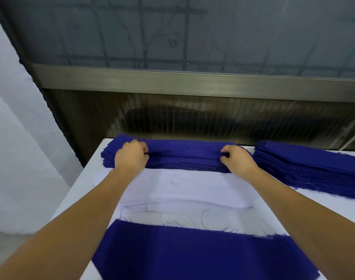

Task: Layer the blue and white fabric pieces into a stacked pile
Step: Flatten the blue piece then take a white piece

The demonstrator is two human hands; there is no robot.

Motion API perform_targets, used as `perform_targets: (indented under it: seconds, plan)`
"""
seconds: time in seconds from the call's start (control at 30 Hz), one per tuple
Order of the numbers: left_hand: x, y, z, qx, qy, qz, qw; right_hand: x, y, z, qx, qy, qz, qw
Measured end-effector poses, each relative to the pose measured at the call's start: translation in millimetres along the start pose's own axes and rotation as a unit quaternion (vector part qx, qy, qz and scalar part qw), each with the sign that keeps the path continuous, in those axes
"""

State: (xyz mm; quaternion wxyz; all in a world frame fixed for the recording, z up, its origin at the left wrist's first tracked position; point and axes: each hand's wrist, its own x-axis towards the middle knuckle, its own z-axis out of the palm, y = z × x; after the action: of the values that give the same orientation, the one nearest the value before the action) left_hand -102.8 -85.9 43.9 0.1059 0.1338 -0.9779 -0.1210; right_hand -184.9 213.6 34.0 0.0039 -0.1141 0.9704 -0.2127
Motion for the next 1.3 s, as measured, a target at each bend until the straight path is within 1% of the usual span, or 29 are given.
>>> perform_targets:
  seconds: [0.1, 0.2, 0.27, 0.3, 0.33, 0.4, 0.47, 0.53, 0.57, 0.6, 0.63, 0.7, 0.73, 0.8, 0.87, 0.9, 0.93, 0.97, 1.03, 1.1, 1.2, 1.3]
  plan:
    - [-8, -5, -7, 0.009, 0.014, 0.015, 1.0, -13, -2, -7, 0.018, 0.056, -0.017, 0.998]
    - [-21, -7, -21, 0.021, 0.058, 0.063, 0.996, -40, -5, -24, -0.013, 0.134, -0.068, 0.989]
    - [-39, -9, -35, 0.017, 0.078, 0.104, 0.991, -69, -4, -40, -0.033, 0.154, -0.105, 0.982]
    - [-51, -11, -42, 0.007, 0.08, 0.122, 0.989, -86, -2, -48, -0.031, 0.149, -0.113, 0.982]
    - [-64, -14, -48, -0.004, 0.072, 0.139, 0.988, -104, 1, -57, -0.023, 0.133, -0.117, 0.984]
    - [-91, -20, -60, -0.027, 0.017, 0.172, 0.985, -140, 9, -73, 0.007, 0.078, -0.117, 0.99]
    - [-112, -24, -69, -0.047, -0.081, 0.185, 0.978, -168, 17, -87, 0.046, -0.01, -0.105, 0.993]
    - [-126, -24, -72, -0.061, -0.191, 0.19, 0.961, -185, 22, -94, 0.084, -0.115, -0.078, 0.987]
    - [-130, -23, -72, -0.064, -0.232, 0.194, 0.951, -190, 25, -93, 0.092, -0.155, -0.065, 0.981]
    - [-134, -21, -71, -0.064, -0.26, 0.196, 0.943, -194, 27, -91, 0.091, -0.18, -0.052, 0.978]
    - [-137, -19, -69, -0.064, -0.275, 0.195, 0.939, -195, 29, -87, 0.086, -0.185, -0.042, 0.978]
    - [-140, -16, -67, -0.071, -0.263, 0.185, 0.944, -196, 32, -80, 0.084, -0.158, -0.034, 0.983]
    - [-140, -14, -68, -0.076, -0.236, 0.178, 0.952, -196, 32, -78, 0.085, -0.128, -0.035, 0.987]
    - [-142, -12, -71, -0.078, -0.143, 0.173, 0.971, -198, 32, -78, 0.086, -0.045, -0.045, 0.994]
    - [-149, -15, -74, -0.082, -0.034, 0.175, 0.98, -205, 32, -77, 0.074, 0.042, -0.073, 0.994]
    - [-156, -18, -74, -0.082, 0.0, 0.179, 0.98, -211, 33, -74, 0.06, 0.073, -0.1, 0.99]
    - [-164, -22, -72, -0.076, 0.012, 0.188, 0.979, -218, 36, -68, 0.039, 0.092, -0.136, 0.986]
    - [-173, -26, -69, -0.068, 0.002, 0.2, 0.977, -227, 39, -61, 0.015, 0.092, -0.173, 0.98]
    - [-192, -32, -55, -0.05, -0.045, 0.221, 0.973, -244, 47, -42, -0.033, 0.064, -0.234, 0.97]
    - [-207, -35, -40, -0.031, -0.084, 0.232, 0.969, -256, 55, -22, -0.078, 0.043, -0.266, 0.96]
    - [-217, -36, -27, -0.006, -0.094, 0.245, 0.965, -265, 65, -7, -0.091, 0.028, -0.258, 0.961]
    - [-218, -38, -19, -0.03, -0.104, 0.233, 0.966, -265, 69, -6, -0.094, 0.039, -0.256, 0.961]
